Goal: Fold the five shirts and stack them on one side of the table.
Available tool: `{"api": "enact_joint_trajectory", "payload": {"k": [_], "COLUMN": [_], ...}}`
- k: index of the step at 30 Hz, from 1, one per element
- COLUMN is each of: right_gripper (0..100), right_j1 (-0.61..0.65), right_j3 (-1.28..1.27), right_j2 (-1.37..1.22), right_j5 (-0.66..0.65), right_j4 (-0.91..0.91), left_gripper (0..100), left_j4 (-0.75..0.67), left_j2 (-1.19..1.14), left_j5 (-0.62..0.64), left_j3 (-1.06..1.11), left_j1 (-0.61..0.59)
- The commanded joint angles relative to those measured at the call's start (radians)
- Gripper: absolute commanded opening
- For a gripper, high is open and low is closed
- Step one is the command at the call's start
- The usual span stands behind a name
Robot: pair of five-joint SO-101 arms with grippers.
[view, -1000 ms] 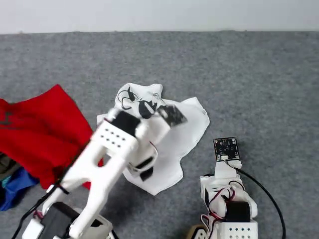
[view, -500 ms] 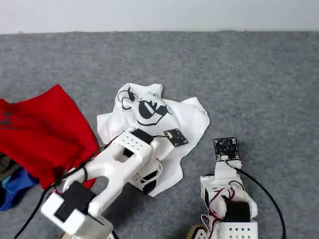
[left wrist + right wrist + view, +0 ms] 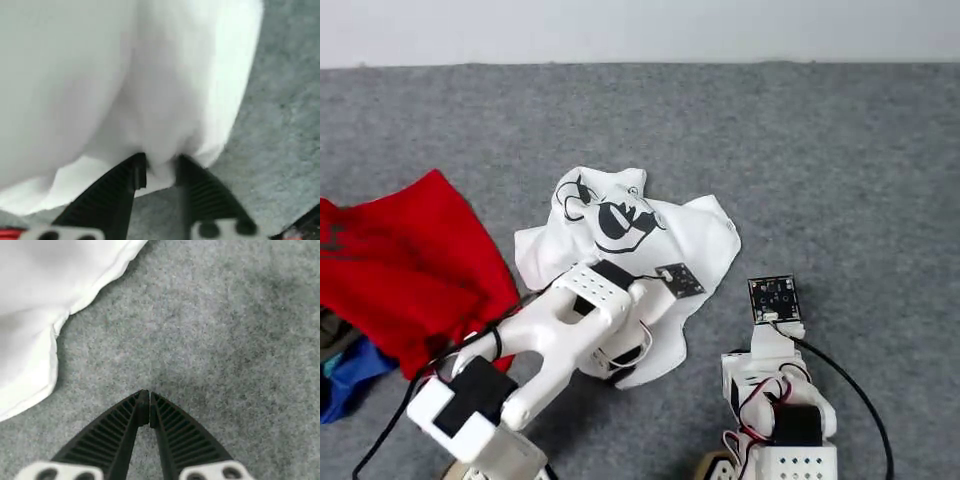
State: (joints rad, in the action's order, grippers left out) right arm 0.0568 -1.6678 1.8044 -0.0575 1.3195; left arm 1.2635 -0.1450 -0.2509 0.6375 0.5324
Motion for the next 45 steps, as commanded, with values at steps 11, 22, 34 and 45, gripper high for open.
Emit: {"api": "enact_joint_trajectory", "payload": {"k": [11,22,34,45], "right_gripper": [0.9,0.9,0.9,1.1], "right_j1": [-0.001,-0.001,0.001,0.001], "right_j3": [-0.015,-0.015,-0.015,-0.015], "right_j2": [0.007,0.007,0.007,0.007], "right_j5": [0.003,0.003,0.003,0.006], "right_j4": [-0.01,-0.01,-0.01,-0.01], "left_gripper": [1,1,1,1], "left_j4": [0.195,0.318,0.453,0.466], "left_j2": [0.344,0.74,0.933,0.979], "left_j5": [-0.02,-0.02,-0.026,-0.025], "left_j3": [-0.231,-0.315,-0.417,-0.412], "left_j1": [-0.014,-0.132,-0.407,-0.543]}}
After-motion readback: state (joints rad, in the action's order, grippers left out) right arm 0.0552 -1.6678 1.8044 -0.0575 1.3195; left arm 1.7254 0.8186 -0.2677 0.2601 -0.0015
